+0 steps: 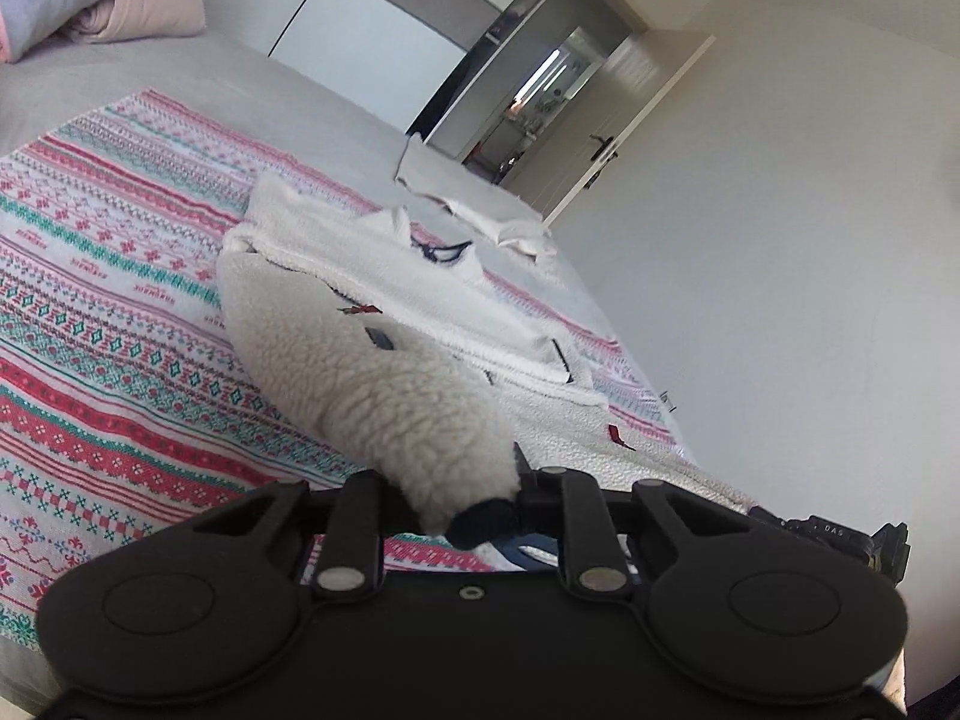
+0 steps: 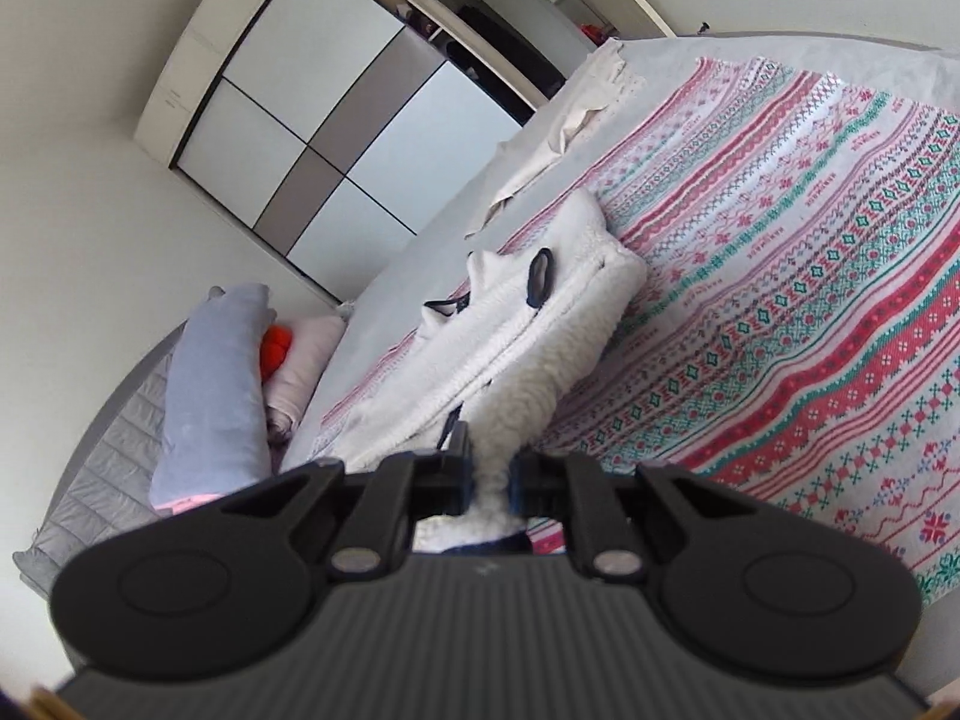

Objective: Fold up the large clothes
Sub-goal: 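Grasp the jacket hem with the left gripper while the right gripper grasps the hem too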

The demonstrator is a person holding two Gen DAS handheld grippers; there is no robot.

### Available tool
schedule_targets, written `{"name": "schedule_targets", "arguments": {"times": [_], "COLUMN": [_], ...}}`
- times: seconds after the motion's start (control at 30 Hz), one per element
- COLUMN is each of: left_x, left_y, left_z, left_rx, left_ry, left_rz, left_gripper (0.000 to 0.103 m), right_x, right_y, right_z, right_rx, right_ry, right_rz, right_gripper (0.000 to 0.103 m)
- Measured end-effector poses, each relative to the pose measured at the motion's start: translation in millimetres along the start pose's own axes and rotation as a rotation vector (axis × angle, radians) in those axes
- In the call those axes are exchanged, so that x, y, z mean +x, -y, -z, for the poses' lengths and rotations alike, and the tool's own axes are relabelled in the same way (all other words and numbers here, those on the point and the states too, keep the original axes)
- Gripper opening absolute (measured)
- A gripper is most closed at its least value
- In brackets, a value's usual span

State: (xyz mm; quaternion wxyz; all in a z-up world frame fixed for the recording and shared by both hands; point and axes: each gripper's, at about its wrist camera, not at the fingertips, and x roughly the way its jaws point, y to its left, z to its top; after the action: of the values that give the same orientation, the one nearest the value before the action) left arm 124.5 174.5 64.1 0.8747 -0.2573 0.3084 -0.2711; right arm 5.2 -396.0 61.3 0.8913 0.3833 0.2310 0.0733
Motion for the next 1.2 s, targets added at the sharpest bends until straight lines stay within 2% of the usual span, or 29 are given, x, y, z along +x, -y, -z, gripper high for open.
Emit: {"name": "schedule_targets", "arguments": {"times": [0.2,0.4,0.57,0.73,0.8,1.0,1.1,1.2], "left_x": [-15,-5,4,22,27,23,19,16], "left_y": [1,-6,-12,-24,-29,-38,-27,-16], "left_z": [7,9,27,49,54,50,40,19], "left_rx": [0.014,0.014,0.038,0.051,0.050,-0.033,-0.027,-0.032], "left_ry": [0.023,-0.040,-0.151,-0.298,-0.331,-0.320,-0.261,-0.185], "left_rz": [0.009,0.001,-0.065,-0.156,-0.173,-0.120,-0.078,-0.027], "left_gripper": [0.020,0.021,0.021,0.021,0.021,0.021,0.021,0.021], "right_x": [-14,-9,-3,5,8,5,5,2], "right_y": [-1,7,18,35,41,52,52,44], "right_z": [7,11,16,31,38,44,40,23], "right_rx": [0.006,0.013,0.011,-0.005,-0.013,0.008,0.026,0.059], "right_ry": [0.005,-0.015,-0.080,-0.202,-0.238,-0.254,-0.231,-0.156], "right_rz": [-0.030,-0.016,0.061,0.174,0.200,0.157,0.110,0.031], "right_gripper": [0.010,0.010,0.010,0.010,0.010,0.011,0.010,0.010]}}
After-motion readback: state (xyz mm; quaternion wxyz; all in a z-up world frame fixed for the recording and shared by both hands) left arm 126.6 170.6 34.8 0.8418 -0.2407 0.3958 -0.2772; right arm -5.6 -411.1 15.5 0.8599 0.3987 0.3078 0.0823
